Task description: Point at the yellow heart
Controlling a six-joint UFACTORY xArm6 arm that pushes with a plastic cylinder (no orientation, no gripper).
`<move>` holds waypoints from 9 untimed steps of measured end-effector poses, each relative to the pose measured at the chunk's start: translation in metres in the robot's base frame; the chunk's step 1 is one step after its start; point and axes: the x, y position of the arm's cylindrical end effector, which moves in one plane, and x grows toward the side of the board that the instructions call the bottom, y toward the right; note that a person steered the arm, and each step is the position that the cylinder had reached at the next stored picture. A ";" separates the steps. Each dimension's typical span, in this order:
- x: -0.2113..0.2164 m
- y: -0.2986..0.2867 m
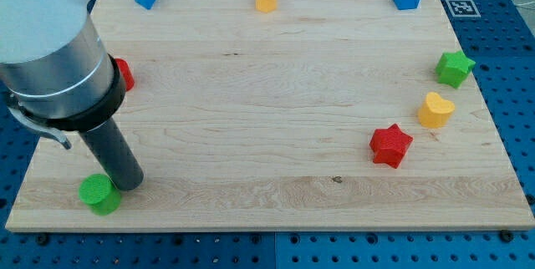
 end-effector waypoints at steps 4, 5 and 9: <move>-0.134 0.197; -0.169 0.267; -0.108 0.451</move>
